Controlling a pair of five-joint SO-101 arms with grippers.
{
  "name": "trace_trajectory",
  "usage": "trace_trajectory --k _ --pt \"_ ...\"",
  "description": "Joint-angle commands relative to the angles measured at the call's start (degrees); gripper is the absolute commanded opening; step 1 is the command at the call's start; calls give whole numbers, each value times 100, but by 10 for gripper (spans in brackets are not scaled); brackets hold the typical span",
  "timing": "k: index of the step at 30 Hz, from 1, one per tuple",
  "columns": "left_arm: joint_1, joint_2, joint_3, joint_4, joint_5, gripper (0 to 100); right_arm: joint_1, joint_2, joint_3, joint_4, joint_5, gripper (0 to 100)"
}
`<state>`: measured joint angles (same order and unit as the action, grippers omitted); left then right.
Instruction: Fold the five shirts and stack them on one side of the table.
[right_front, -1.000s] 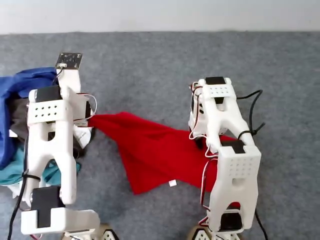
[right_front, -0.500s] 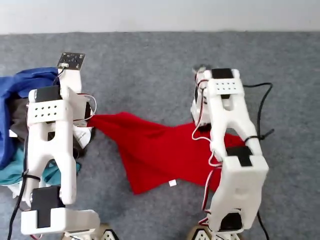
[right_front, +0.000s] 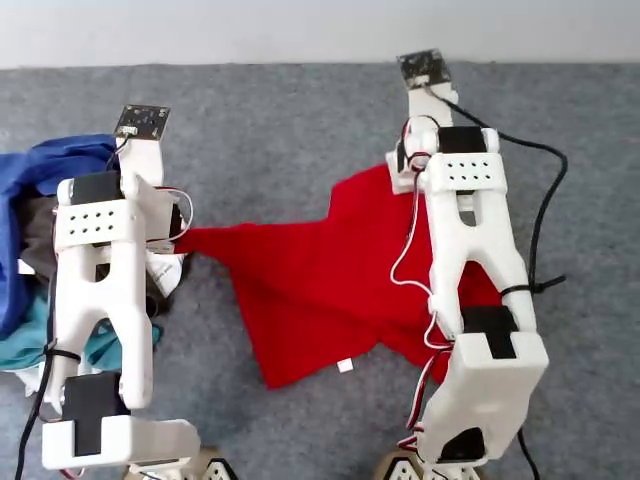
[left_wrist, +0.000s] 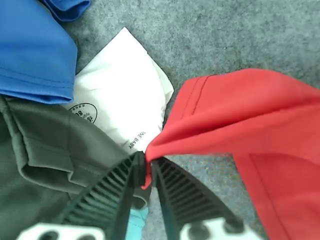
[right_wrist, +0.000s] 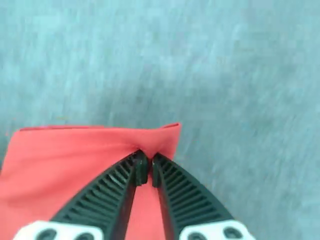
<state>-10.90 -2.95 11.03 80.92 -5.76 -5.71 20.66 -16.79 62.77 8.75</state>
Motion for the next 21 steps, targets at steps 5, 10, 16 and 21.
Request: trace_trajectory --k 5,10,16,21 --pt "9 -281 -48 -44 -53 13 -84 769 -229 -980 -545 230" --pt "9 -281 -48 -44 -53 13 303 804 -853 110 -1275 290" --pt "0 -281 -92 79 -44 13 963 831 -1714 2185 -677 173" --pt "-9 -281 -295 193 -44 13 1077 1077 -1459 3143 501 5"
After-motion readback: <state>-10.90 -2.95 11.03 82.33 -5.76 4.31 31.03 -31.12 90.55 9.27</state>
